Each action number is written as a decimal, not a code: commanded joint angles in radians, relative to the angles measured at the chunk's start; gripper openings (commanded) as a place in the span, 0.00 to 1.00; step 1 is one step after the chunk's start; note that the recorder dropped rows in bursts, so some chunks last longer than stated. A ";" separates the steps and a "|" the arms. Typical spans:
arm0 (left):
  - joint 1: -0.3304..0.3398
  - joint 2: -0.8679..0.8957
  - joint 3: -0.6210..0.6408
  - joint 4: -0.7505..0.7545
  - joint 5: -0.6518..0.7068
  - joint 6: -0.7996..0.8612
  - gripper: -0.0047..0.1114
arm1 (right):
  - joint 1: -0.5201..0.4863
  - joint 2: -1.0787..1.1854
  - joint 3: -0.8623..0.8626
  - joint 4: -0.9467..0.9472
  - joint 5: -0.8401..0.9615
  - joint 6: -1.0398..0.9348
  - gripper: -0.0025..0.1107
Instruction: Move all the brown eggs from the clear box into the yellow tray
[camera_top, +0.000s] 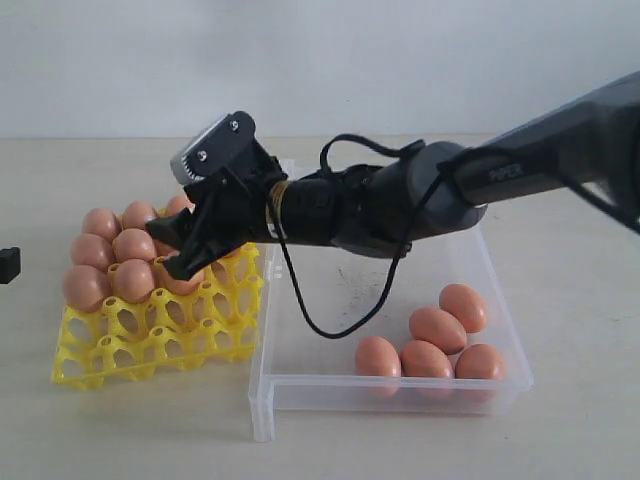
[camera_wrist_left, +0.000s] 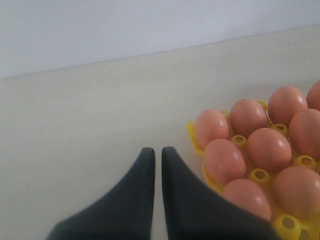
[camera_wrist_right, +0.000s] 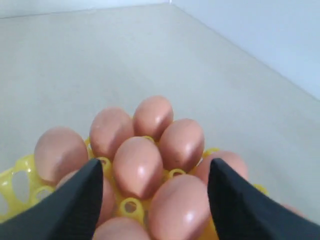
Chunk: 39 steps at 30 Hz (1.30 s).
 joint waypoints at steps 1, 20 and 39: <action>0.002 -0.008 0.004 -0.004 -0.010 -0.010 0.07 | -0.002 -0.098 -0.001 -0.107 0.187 0.066 0.28; 0.002 -0.008 0.004 -0.004 0.017 -0.010 0.07 | -0.002 -0.286 -0.001 0.110 1.426 -0.399 0.02; 0.002 -0.008 0.004 -0.004 0.052 -0.010 0.07 | -0.221 -0.286 -0.025 0.901 1.498 -0.958 0.02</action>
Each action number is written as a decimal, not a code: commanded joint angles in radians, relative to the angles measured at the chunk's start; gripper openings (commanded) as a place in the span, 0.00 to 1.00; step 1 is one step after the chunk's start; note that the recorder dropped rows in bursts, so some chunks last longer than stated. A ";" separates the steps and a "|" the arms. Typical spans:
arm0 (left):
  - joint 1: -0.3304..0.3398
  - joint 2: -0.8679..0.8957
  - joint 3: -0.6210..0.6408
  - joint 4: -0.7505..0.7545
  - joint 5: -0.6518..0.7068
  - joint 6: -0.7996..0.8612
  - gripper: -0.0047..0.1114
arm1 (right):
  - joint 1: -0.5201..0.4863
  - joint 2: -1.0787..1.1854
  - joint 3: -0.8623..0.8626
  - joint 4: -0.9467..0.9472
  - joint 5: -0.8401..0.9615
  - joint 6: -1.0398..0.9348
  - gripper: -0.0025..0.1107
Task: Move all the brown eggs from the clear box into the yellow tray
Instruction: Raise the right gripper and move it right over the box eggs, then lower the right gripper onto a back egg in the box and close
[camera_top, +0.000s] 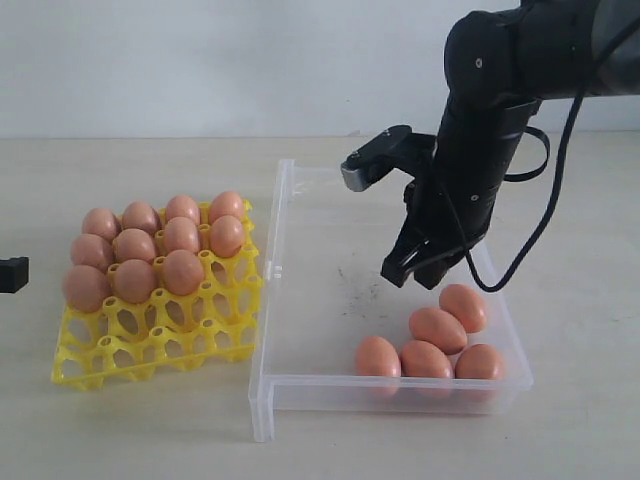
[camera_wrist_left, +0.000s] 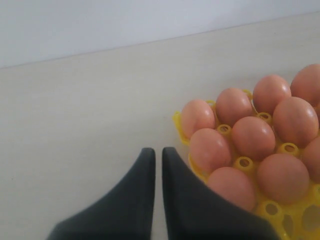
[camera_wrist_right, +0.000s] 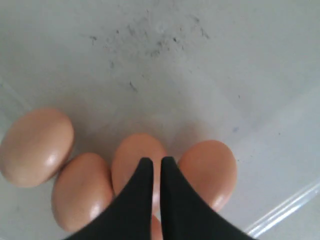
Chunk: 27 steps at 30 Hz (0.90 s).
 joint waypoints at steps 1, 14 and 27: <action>0.002 -0.008 0.004 -0.004 0.001 -0.010 0.07 | -0.007 -0.013 -0.005 0.023 -0.041 -0.019 0.02; 0.002 -0.008 0.004 -0.004 0.001 -0.010 0.07 | -0.007 -0.013 -0.005 0.016 -0.016 -0.086 0.02; 0.002 -0.008 0.004 -0.002 0.001 -0.010 0.07 | -0.007 -0.005 -0.005 0.055 0.052 -0.136 0.50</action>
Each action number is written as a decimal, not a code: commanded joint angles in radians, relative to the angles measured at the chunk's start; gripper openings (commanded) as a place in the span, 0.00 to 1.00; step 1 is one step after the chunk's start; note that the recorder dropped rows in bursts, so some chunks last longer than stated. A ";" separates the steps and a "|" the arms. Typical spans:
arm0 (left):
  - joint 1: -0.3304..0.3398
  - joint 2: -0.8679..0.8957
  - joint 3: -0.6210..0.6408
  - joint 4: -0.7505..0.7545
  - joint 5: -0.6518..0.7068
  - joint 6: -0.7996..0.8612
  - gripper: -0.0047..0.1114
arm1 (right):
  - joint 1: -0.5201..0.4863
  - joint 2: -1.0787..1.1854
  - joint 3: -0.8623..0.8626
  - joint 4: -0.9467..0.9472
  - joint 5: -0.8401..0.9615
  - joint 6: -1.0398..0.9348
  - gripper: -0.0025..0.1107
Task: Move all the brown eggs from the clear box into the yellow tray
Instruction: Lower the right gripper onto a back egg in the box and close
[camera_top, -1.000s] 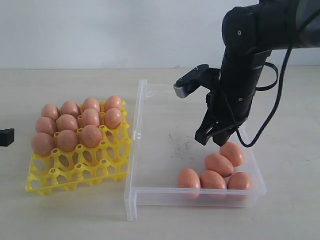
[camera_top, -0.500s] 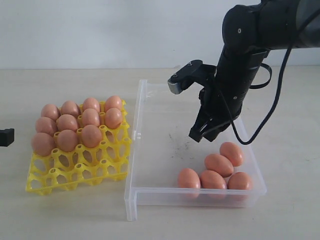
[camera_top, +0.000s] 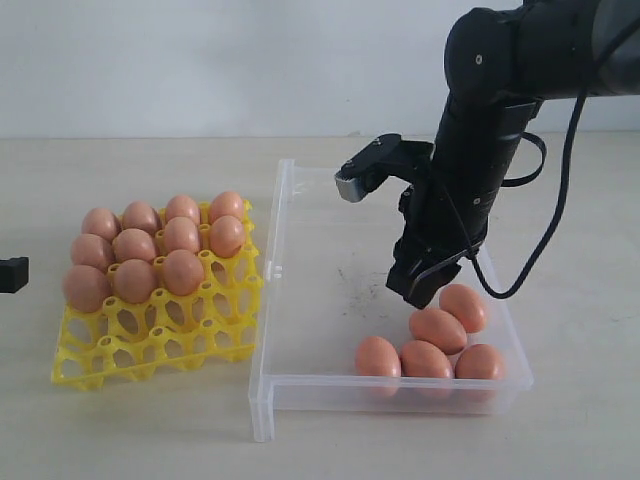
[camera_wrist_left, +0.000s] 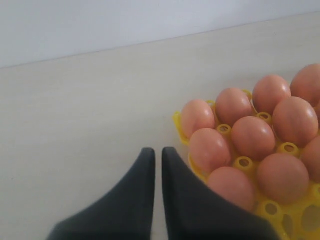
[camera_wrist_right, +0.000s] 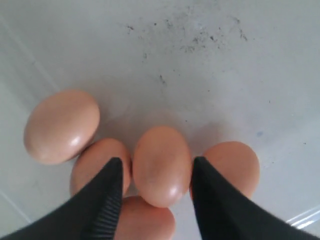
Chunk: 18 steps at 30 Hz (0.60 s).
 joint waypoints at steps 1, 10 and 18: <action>0.002 -0.008 0.004 -0.002 0.001 -0.010 0.07 | -0.007 -0.005 -0.005 0.001 -0.003 -0.005 0.50; 0.002 -0.008 0.004 -0.002 0.001 -0.010 0.07 | -0.007 -0.005 -0.005 0.001 -0.047 -0.035 0.50; 0.002 -0.008 0.004 0.016 0.001 -0.010 0.07 | -0.007 -0.005 0.026 0.001 -0.054 -0.062 0.50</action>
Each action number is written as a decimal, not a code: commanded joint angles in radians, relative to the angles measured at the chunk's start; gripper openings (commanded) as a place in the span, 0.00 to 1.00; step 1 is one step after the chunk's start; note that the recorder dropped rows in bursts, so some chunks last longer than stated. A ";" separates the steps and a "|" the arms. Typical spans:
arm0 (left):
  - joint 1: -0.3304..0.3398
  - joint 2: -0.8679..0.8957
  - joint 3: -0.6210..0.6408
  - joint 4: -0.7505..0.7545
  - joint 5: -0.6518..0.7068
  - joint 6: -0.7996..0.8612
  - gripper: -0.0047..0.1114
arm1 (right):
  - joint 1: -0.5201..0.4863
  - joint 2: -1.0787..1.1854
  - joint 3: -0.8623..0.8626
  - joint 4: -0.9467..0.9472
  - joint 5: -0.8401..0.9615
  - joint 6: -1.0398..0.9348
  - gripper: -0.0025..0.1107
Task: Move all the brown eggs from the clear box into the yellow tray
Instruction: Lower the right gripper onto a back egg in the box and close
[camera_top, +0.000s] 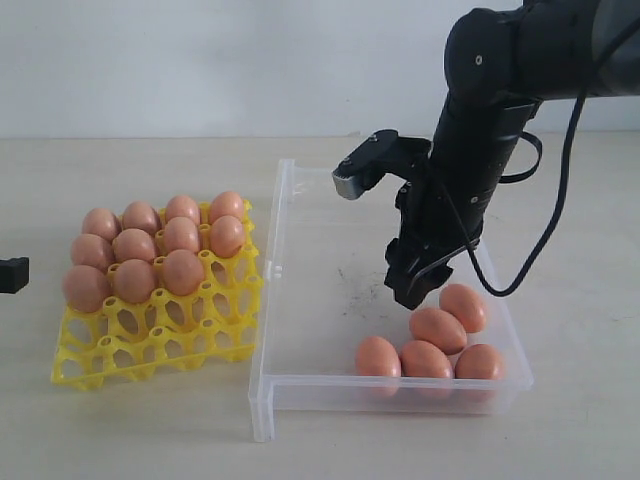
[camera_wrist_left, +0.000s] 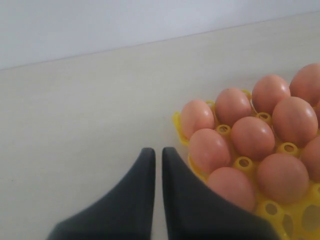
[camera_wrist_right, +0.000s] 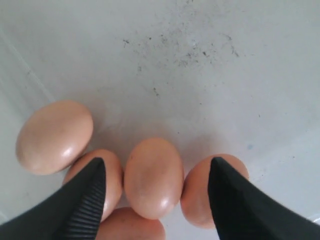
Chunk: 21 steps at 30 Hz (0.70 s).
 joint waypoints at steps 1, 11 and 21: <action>0.002 -0.008 0.004 0.009 0.001 -0.010 0.07 | -0.007 -0.005 0.036 -0.001 -0.029 -0.057 0.50; 0.002 -0.008 0.004 0.009 0.003 -0.010 0.07 | -0.007 0.012 0.077 -0.002 -0.092 -0.104 0.50; 0.002 -0.008 0.004 0.009 0.008 -0.010 0.07 | -0.007 0.082 0.077 0.013 -0.092 -0.104 0.50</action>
